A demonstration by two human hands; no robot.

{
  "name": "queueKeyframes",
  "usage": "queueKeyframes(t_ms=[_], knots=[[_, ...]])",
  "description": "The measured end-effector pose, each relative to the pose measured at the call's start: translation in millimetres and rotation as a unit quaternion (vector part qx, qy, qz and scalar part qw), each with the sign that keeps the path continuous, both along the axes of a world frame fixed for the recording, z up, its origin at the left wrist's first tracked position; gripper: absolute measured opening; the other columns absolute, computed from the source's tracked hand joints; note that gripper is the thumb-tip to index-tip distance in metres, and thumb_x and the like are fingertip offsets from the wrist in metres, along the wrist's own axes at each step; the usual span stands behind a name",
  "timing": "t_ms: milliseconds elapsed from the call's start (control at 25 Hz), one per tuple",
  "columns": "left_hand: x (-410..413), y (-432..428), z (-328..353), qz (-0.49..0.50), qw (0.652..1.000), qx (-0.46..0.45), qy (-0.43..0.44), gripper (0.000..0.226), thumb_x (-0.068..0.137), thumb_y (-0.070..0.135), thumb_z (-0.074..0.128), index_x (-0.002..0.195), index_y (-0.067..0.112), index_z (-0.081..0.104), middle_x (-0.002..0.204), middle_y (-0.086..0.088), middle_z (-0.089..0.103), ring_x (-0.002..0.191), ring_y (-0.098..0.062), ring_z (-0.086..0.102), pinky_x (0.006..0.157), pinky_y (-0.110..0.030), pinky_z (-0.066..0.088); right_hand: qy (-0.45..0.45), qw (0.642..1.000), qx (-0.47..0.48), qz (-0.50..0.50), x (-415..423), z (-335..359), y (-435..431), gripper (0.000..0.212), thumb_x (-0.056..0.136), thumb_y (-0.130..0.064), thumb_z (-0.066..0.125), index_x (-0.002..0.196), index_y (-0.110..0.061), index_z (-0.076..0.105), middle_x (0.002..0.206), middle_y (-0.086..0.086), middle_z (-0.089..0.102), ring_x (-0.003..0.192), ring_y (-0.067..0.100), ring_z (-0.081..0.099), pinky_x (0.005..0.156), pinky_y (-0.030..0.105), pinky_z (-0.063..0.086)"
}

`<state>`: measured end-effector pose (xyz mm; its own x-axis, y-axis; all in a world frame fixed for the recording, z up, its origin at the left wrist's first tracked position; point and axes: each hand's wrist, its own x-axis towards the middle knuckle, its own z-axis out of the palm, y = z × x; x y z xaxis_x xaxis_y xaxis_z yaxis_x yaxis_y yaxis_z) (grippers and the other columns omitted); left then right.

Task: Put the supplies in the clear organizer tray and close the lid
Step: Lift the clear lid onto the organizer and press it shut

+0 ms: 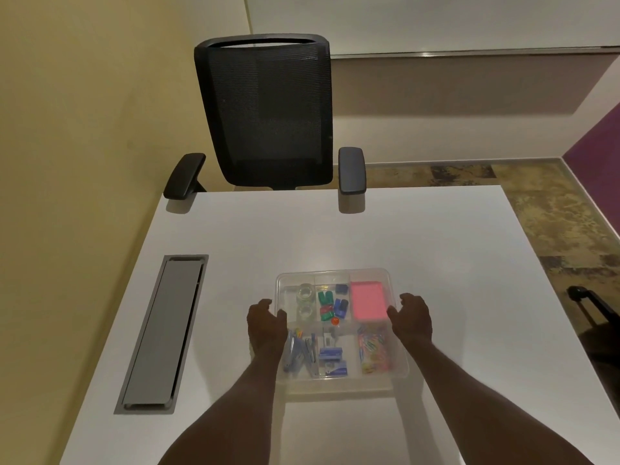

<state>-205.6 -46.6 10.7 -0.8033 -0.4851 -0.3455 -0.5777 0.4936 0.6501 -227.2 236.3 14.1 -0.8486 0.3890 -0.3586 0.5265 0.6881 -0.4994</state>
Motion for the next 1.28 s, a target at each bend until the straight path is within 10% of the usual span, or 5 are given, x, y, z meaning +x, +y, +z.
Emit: queueKeyframes(t_ms=[320,1280], knots=[[-52,19,2,-0.24,0.966,-0.066,-0.066,0.068,0.109,0.024,0.044,0.166,0.008,0.01,0.175,-0.008,0.007,0.164,-0.023,0.008,0.134,-0.038,0.011,0.038,0.965,0.104,0.236,-32,1,-21,0.062,0.101,-0.012,0.048,0.158,-0.007,0.022,0.167,0.01,0.022,0.155,0.023,0.022,0.126,0.036,0.024],[-48,25,-20,-0.287,0.941,-0.141,-0.109,0.085,0.108,0.041,0.048,0.166,0.012,-0.006,0.176,-0.004,-0.009,0.164,-0.021,-0.005,0.134,-0.044,0.014,-0.004,0.943,0.162,0.289,-51,-4,-13,0.06,0.1,-0.008,0.043,0.158,-0.007,0.024,0.167,0.01,0.024,0.153,0.02,0.026,0.126,0.035,0.02]])
